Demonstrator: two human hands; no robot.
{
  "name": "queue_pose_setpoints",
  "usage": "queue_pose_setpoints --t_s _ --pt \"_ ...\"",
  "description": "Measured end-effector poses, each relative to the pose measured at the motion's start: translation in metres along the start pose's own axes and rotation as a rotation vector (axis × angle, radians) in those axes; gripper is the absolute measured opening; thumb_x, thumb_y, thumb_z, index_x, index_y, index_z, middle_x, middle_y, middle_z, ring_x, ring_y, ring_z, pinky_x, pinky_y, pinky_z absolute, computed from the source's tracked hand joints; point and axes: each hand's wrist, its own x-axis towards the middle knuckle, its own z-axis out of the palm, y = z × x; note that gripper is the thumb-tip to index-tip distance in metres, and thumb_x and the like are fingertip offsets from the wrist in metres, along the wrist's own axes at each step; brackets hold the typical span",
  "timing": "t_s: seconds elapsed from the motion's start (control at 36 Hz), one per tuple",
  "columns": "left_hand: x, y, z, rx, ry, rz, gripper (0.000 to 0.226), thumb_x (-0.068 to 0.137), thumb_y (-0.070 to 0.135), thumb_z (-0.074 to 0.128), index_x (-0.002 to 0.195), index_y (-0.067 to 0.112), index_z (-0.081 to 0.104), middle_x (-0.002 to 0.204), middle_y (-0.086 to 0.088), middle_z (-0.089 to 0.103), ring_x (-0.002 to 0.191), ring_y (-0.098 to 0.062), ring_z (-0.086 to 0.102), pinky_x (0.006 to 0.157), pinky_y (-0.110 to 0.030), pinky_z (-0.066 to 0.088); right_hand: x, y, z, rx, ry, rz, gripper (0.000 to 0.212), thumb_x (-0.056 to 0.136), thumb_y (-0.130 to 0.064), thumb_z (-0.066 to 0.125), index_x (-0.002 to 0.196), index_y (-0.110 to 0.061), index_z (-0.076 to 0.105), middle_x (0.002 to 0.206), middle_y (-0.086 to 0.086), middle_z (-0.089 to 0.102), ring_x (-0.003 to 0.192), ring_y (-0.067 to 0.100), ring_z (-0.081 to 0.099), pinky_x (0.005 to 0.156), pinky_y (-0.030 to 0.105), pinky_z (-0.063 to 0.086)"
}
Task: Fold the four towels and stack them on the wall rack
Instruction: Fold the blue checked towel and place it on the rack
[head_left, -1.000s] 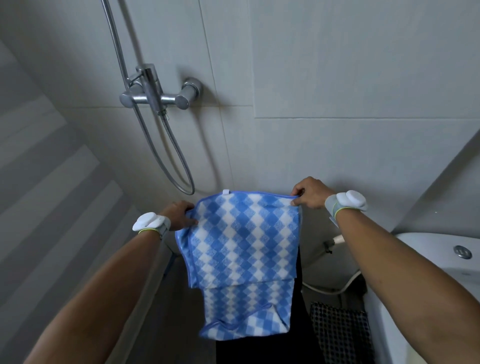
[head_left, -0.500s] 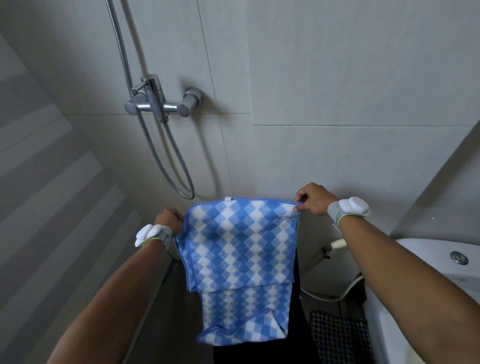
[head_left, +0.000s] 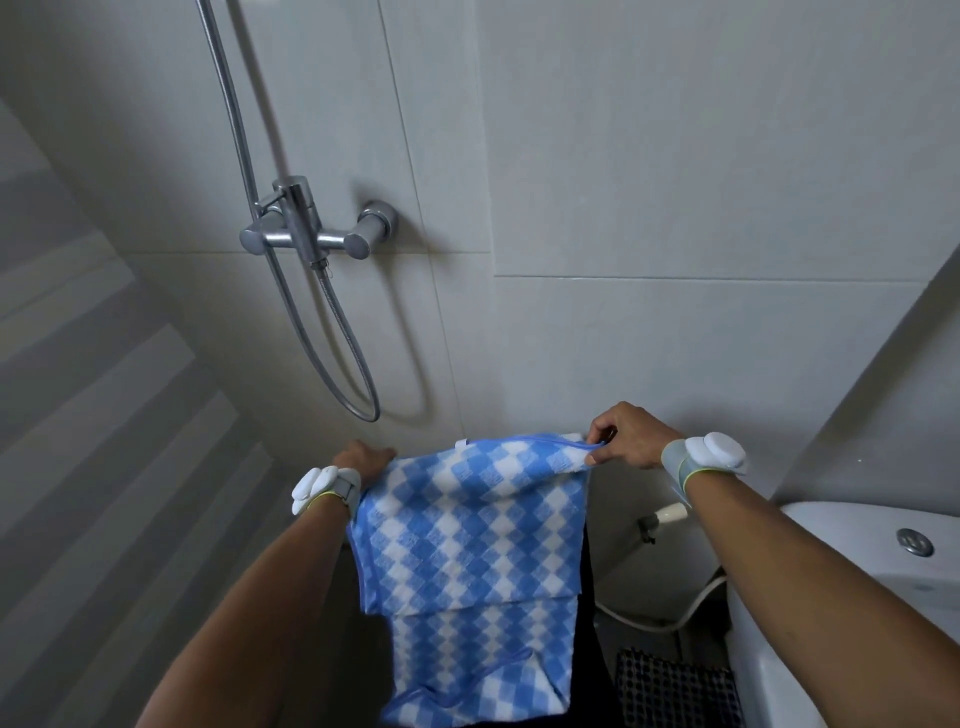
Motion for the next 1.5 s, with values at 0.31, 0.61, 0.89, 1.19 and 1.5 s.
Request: queue_pose_setpoints --t_s 0.31,0.61,0.89,1.19,1.5 --pt "-0.015 0.006 -0.005 0.118 0.025 0.030 0.046 0.086 0.030 0.064 0.121 0.000 0.060 0.123 -0.017 0.064 0.113 -0.035 0.060 0.086 -0.033 0.046 -0.007 0.001 0.001 -0.045 -0.027 0.033 0.014 0.074 -0.020 0.085 0.083 -0.022 0.074 0.086 -0.005 0.069 0.081 0.013 0.061 0.068 0.018 0.043" --pt "-0.071 -0.020 -0.089 0.509 -0.080 0.271 0.019 0.077 0.033 0.080 0.073 0.022 0.065 0.106 -0.008 0.072 0.103 -0.021 0.066 0.076 -0.024 0.046 -0.024 -0.049 -0.010 -0.382 -0.055 0.086 0.029 0.072 -0.010 0.080 0.100 -0.012 0.078 0.099 0.009 0.074 0.086 0.021 0.066 0.073 0.025 0.051" --pt "-0.165 -0.078 -0.200 0.486 0.199 0.228 0.027 0.078 0.033 0.076 0.099 0.017 0.076 0.105 -0.004 0.073 0.102 -0.022 0.067 0.081 -0.026 0.050 -0.082 -0.161 -0.048 -0.429 0.131 -0.082 0.024 0.076 -0.036 0.083 0.082 -0.015 0.073 0.077 0.003 0.066 0.077 0.023 0.062 0.065 0.026 0.044" --pt "-0.304 -0.103 -0.371 0.142 0.884 0.110 0.024 0.078 0.021 0.065 0.093 0.005 0.076 0.096 -0.024 0.071 0.093 -0.043 0.065 0.077 -0.038 0.053 -0.153 -0.335 -0.082 -0.252 0.445 -0.397 0.012 0.071 -0.017 0.077 0.069 -0.010 0.068 0.062 0.006 0.071 0.065 0.022 0.071 0.067 0.036 0.060" --pt "-0.462 -0.090 -0.529 0.205 1.392 0.027 0.039 0.085 0.015 0.063 0.117 -0.006 0.058 0.123 -0.031 0.052 0.115 -0.048 0.051 0.092 -0.047 0.045 -0.207 -0.509 -0.139 -0.119 0.958 -0.756 0.018 0.085 -0.025 0.068 0.096 -0.010 0.069 0.100 0.019 0.069 0.092 0.041 0.065 0.074 0.038 0.051"
